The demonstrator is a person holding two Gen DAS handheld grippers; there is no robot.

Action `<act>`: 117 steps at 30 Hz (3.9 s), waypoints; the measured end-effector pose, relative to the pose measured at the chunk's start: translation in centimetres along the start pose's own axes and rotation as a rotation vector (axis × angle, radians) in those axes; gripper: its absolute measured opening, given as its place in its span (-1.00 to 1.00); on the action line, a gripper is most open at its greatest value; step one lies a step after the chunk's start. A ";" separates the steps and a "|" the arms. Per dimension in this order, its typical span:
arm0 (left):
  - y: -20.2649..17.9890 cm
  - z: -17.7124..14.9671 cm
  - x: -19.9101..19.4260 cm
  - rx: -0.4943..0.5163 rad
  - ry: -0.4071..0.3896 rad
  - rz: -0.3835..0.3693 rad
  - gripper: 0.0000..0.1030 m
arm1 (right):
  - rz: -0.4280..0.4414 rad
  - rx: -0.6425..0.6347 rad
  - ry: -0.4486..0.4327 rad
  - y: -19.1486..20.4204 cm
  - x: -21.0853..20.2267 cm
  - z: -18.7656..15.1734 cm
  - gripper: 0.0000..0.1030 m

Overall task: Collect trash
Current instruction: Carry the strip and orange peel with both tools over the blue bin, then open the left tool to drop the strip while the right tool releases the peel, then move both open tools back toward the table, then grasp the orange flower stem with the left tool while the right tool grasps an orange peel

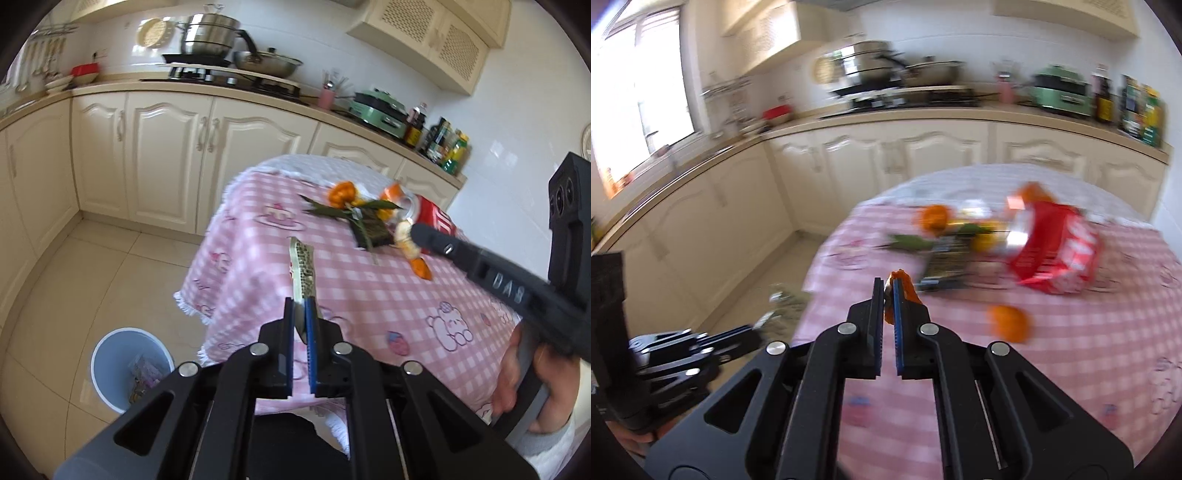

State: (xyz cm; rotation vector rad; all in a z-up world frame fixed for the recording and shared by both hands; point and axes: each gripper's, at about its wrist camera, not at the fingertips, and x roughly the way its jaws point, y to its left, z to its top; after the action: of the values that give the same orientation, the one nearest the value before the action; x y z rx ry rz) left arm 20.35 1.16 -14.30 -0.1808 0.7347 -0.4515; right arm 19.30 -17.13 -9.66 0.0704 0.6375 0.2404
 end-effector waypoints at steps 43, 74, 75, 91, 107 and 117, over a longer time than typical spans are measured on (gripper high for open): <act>33.1 -8.8 9.3 -0.514 0.181 0.323 -0.24 | 0.242 -0.136 0.525 19.5 32.9 -11.1 -0.89; 27.5 -6.2 3.1 -0.456 0.051 0.328 -0.21 | 0.163 -0.190 0.302 18.7 23.3 -6.0 -0.88; 26.6 -5.8 2.7 -0.444 0.040 0.323 -0.15 | 0.150 -0.195 0.274 18.2 21.6 -5.5 -0.88; 3.9 0.7 0.1 -0.097 -0.031 0.084 0.08 | -0.141 -0.043 -0.063 1.5 -1.0 -0.7 0.09; -6.7 3.7 6.5 0.117 0.084 0.023 0.19 | -0.215 0.051 0.245 -11.3 3.2 -1.6 0.20; -8.9 6.3 10.0 0.126 0.103 0.007 0.18 | -0.204 0.061 0.135 -12.7 1.3 0.0 -0.29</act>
State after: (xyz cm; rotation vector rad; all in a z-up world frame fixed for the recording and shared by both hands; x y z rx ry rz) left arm 28.26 -11.29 -12.95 -0.0374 0.8046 -0.5010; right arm 22.89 -29.17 -12.17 0.0473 0.7809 0.0286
